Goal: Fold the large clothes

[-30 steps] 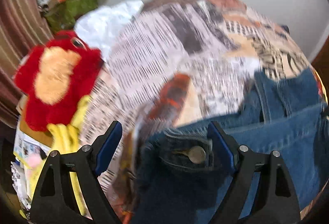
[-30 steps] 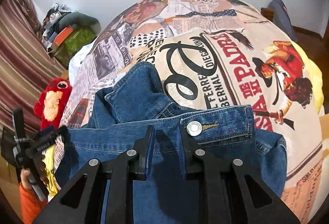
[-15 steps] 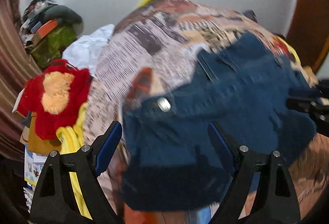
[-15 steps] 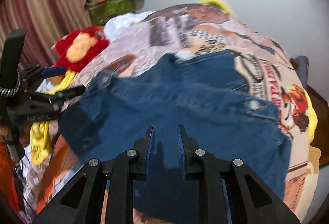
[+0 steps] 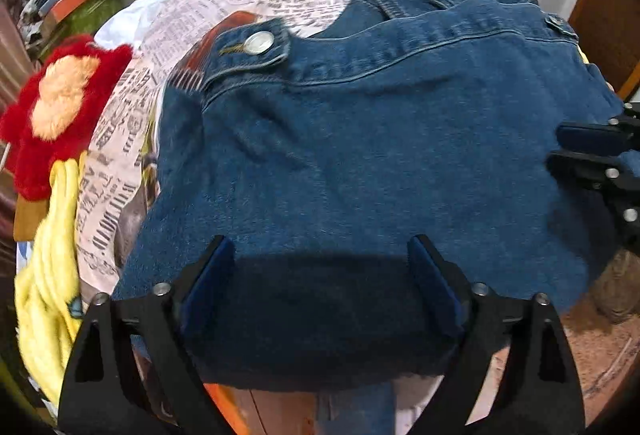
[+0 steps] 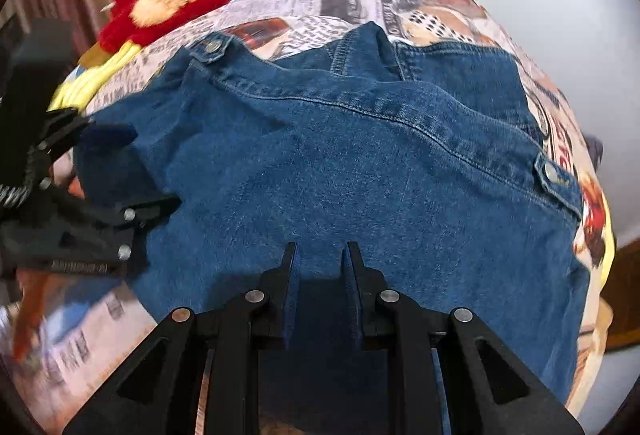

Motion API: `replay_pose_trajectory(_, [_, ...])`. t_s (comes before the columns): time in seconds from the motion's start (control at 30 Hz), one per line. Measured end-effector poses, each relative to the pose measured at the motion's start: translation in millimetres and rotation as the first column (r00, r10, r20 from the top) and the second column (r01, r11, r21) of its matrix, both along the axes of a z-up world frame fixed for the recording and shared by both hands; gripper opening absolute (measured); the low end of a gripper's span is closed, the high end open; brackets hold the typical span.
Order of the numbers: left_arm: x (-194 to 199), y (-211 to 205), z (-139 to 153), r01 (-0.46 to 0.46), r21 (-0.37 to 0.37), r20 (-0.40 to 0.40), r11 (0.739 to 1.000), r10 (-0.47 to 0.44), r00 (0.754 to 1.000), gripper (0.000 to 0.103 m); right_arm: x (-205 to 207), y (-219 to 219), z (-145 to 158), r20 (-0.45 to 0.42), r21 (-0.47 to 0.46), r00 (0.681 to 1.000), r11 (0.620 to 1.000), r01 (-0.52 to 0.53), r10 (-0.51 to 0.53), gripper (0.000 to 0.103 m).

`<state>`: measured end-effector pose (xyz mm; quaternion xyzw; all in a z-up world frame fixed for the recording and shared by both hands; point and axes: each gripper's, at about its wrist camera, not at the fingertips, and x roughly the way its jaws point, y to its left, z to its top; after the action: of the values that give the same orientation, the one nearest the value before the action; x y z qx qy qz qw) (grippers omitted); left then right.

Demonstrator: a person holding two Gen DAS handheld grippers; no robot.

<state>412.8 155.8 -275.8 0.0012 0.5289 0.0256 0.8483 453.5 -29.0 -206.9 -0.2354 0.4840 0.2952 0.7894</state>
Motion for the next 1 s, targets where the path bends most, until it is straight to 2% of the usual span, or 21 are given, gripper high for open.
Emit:
replay_pose_trajectory(0.07, [-6,2,-1,-0.013,0.015,0.023,1.000,0.013,1.000,0.096,-2,-5,0,0.018,-0.007,1.000,1.000,-0.012,0.013,0.031])
replay_pose_trajectory(0.13, [-12,3,0,-0.020,0.022,0.033,1.000,0.019,0.999,0.096,-3,-14,0,0.099,-0.056,0.994,0.998,0.040,-0.034,0.084])
replay_pose_trajectory(0.17, [-15,4,1,-0.023,0.022,0.039,1.000,0.022,0.999,0.096,-3,-19,-1,0.123,-0.062,0.991,0.996,0.058,-0.050,0.089])
replay_pose_trajectory(0.23, [-21,6,3,-0.033,0.023,0.045,0.999,0.032,0.998,0.096,2,-33,-2,0.071,-0.021,0.996,0.998,0.061,-0.060,0.089])
replay_pose_trajectory(0.33, [-31,12,7,-0.064,0.052,0.059,0.997,0.061,0.996,0.096,12,-66,-3,-0.017,0.019,0.988,0.988,0.152,-0.152,0.089])
replay_pose_trajectory(0.43, [-39,23,8,-0.094,0.035,0.062,0.995,0.091,0.994,0.096,10,-93,2,-0.027,0.055,0.988,0.987,0.154,-0.153,0.089])
replay_pose_trajectory(0.53, [-50,29,12,-0.121,0.026,0.074,0.992,0.119,0.990,0.096,3,-113,10,0.039,0.022,0.980,0.981,0.195,-0.196,0.089])
replay_pose_trajectory(0.6, [-53,34,14,-0.133,0.016,0.077,0.991,0.131,0.988,0.096,5,-126,13,0.049,0.019,0.975,0.976,0.215,-0.216,0.089])
replay_pose_trajectory(0.7, [-60,38,18,-0.153,0.000,0.077,0.988,0.152,0.985,0.096,9,-154,14,0.025,0.024,0.957,0.958,0.287,-0.288,0.089])
replay_pose_trajectory(0.83, [-65,47,20,-0.200,0.025,0.083,0.979,0.198,0.977,0.096,10,-191,19,-0.035,0.088,0.934,0.930,0.358,-0.356,0.089])
replay_pose_trajectory(0.93, [-73,55,18,-0.247,0.040,0.067,0.968,0.244,0.967,0.096,11,-198,22,-0.033,0.084,0.925,0.921,0.380,-0.379,0.090])
replay_pose_trajectory(1.0, [-76,60,18,-0.270,0.023,0.060,0.963,0.268,0.962,0.096,12,-199,23,-0.033,0.075,0.918,0.915,0.397,-0.395,0.090])
